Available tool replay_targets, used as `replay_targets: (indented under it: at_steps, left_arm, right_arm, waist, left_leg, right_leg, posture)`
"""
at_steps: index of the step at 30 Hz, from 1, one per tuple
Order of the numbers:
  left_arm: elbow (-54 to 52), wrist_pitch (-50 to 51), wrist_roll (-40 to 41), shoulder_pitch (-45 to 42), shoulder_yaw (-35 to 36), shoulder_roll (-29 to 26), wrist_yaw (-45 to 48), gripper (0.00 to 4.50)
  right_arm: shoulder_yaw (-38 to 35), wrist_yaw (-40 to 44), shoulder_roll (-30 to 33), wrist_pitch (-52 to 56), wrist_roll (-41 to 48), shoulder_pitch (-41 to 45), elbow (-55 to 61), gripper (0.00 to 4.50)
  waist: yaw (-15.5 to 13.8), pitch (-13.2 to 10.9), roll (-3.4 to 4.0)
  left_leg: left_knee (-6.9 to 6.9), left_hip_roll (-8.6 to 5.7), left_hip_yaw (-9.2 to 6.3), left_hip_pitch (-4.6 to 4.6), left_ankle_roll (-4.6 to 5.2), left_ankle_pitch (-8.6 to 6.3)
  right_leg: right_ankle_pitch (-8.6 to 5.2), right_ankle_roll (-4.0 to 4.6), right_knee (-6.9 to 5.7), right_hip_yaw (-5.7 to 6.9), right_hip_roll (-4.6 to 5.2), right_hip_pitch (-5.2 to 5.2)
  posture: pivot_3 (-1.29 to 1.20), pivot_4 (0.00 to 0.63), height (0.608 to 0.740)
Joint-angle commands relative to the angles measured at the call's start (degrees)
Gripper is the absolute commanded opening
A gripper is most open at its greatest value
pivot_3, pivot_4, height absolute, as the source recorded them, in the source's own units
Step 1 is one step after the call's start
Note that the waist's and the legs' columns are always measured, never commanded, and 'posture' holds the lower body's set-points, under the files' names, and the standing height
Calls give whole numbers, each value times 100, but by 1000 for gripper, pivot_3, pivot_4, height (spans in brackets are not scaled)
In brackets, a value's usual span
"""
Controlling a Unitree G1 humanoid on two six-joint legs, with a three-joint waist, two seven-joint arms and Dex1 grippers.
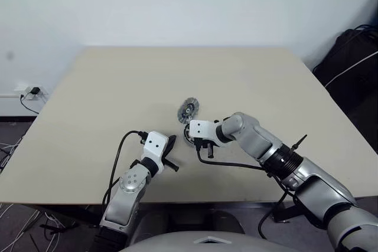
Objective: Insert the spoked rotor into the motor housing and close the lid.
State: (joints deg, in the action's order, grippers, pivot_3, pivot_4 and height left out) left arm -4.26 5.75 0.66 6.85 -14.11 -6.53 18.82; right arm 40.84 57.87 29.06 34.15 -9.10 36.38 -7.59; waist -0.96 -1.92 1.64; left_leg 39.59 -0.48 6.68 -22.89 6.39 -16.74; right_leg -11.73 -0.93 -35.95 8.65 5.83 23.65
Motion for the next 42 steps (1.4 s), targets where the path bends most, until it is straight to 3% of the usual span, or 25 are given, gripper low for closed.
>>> replay_targets:
  at_steps: [1, 5, 13, 22, 30, 42]
  left_arm:
    - [1, -136, 48, -70, -27, 79, 0, 0]
    - [31, -156, 38, -78, -50, 98, 15, 0]
    - [78, -211, 41, -37, -50, 129, 7, 0]
    - [91, -202, 50, 1, -95, 160, 33, 0]
    - [106, -176, 51, -9, -123, 173, 41, 0]
    - [11, -130, 60, 52, -87, 153, 15, 0]
  right_arm:
    - [-310, -122, 25, 90, -55, -55, 163, 23]
    - [-755, -272, 10, 548, 153, -259, 609, 23]
    - [-1980, -821, -227, 3261, 971, -938, 2582, 23]
    - [-2759, -1566, -555, 5636, 1782, -1226, 4029, 23]
    - [-3494, -2414, -1072, 5835, 2515, -1333, 3563, 23]
    - [-3447, -3998, -2100, 5835, 2496, -1381, 2473, 23]
  waist:
    - [-4, 0, 0]
    - [-25, -1, -1]
    - [-68, -2, -1]
    - [-74, -2, 0]
    - [-64, -3, -2]
    - [-64, 1, 2]
  left_leg:
    - [0, 0, 0, 0, 0, 0]
    - [0, 0, 0, -1, -1, 1]
    - [-2, -1, -2, -25, 8, -6]
    - [-1, -5, -2, -31, 16, -11]
    - [-1, -6, -2, -31, 18, -11]
    - [-2, -9, -1, -31, 16, -10]
  right_leg:
    - [0, -1, 0, 0, 0, 0]
    - [3, 2, 0, 0, 2, 1]
    - [1, 10, 0, 3, 8, 25]
    - [2, 9, 3, 4, 12, 29]
    - [3, 5, 2, 7, 10, 29]
    - [3, 3, 3, 7, 9, 24]
  posture:
    - [0, 0, 740]
    - [0, 0, 740]
    - [0, 0, 740]
    - [0, 0, 740]
    - [0, 0, 740]
    - [0, 0, 740]
